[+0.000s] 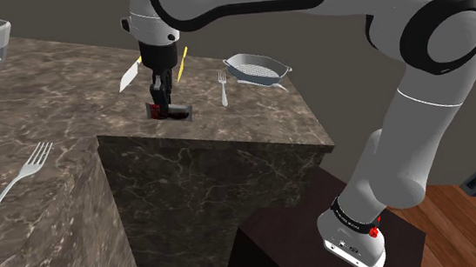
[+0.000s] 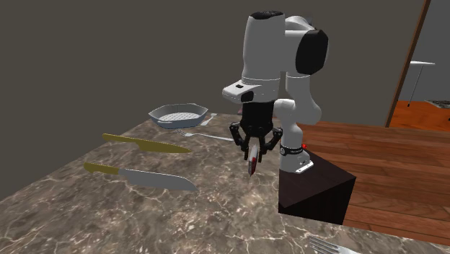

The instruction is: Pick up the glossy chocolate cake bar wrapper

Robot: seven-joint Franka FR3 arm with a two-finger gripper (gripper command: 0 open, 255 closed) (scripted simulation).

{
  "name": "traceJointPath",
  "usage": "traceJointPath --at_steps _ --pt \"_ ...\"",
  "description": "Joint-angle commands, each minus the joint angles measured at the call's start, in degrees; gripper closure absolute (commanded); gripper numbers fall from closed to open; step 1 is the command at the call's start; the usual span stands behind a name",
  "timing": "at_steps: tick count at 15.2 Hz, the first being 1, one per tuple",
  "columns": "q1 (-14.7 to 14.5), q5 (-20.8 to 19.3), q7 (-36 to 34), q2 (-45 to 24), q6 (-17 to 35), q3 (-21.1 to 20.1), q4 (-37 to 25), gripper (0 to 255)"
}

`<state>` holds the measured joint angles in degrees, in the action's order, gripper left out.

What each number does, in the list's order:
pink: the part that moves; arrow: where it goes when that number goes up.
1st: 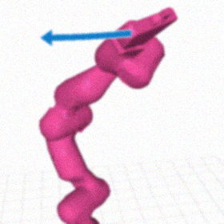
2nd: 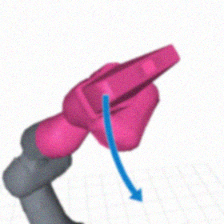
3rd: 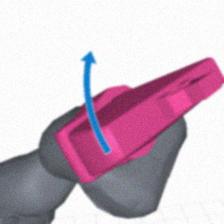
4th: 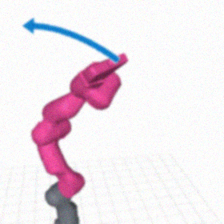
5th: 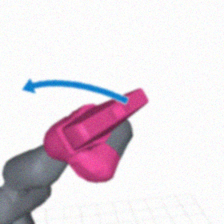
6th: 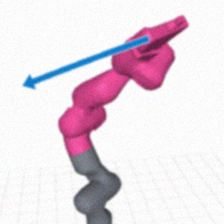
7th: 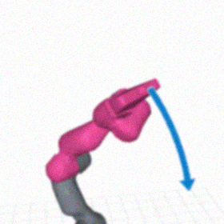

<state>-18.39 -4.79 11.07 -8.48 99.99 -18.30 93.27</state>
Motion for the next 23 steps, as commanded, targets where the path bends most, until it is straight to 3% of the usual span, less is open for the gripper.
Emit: traceJointPath --at_steps 1,8,23 --pt "0.0 0.0 0.0 0.0 0.1 0.0 0.1 255" --pt "0.0 0.0 0.0 0.1 0.1 0.0 0.2 255" --pt "-0.7 -0.6 0.2 -1.9 -12.2 -0.3 -14.0 255"
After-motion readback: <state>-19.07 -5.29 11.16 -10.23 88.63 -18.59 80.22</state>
